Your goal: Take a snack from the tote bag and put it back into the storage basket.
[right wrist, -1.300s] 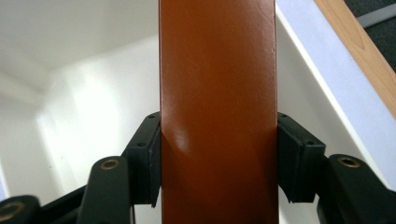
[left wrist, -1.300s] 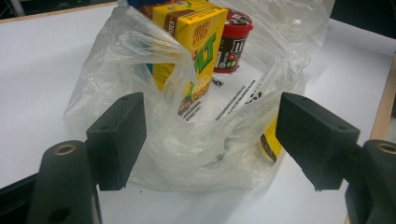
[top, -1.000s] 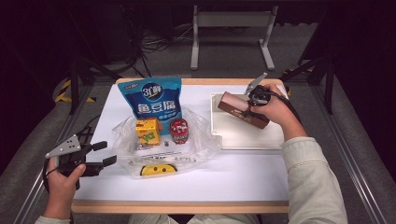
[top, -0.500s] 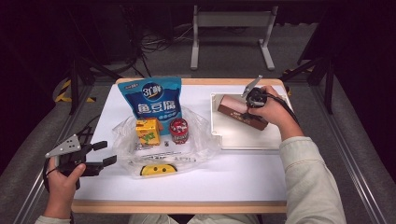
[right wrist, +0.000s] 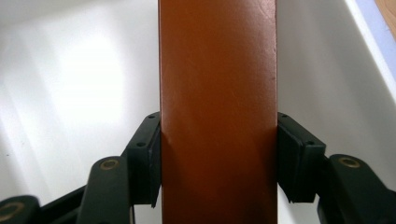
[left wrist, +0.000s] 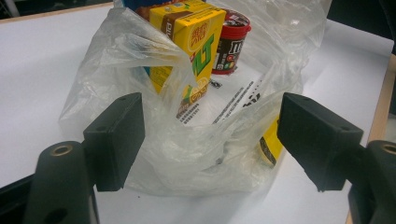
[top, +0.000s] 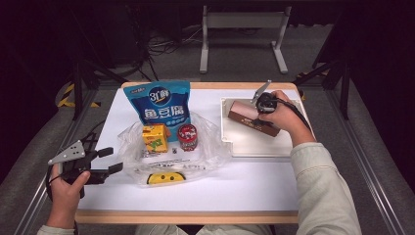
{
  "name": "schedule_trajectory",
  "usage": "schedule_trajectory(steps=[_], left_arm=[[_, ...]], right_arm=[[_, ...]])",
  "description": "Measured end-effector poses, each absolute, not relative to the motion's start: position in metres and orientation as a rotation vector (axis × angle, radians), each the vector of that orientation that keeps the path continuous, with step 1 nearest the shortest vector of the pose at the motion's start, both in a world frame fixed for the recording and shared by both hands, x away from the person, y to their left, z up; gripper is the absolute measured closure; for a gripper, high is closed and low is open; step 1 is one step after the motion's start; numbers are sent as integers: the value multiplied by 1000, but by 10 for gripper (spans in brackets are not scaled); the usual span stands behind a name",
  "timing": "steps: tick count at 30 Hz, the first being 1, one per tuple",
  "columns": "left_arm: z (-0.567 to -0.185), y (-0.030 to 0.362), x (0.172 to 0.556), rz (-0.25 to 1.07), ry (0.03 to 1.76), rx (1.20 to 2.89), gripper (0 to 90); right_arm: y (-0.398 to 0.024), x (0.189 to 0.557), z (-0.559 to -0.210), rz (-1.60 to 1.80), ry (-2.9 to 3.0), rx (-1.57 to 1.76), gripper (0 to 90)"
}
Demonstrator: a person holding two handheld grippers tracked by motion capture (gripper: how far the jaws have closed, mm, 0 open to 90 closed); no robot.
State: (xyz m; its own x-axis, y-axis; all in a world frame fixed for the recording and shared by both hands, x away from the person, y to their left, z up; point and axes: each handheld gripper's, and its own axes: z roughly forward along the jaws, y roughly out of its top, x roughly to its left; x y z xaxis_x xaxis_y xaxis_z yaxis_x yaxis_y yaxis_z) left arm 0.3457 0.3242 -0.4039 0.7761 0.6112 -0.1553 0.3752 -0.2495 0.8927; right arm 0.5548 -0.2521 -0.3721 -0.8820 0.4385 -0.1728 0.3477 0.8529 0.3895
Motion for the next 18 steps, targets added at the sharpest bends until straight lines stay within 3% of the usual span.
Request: schedule_trajectory(steps=[18], left_arm=[[-404, 321, 350, 261, 741, 1880, 240]], right_arm=[[-252, 552, -374, 522, 2710, 611, 357]])
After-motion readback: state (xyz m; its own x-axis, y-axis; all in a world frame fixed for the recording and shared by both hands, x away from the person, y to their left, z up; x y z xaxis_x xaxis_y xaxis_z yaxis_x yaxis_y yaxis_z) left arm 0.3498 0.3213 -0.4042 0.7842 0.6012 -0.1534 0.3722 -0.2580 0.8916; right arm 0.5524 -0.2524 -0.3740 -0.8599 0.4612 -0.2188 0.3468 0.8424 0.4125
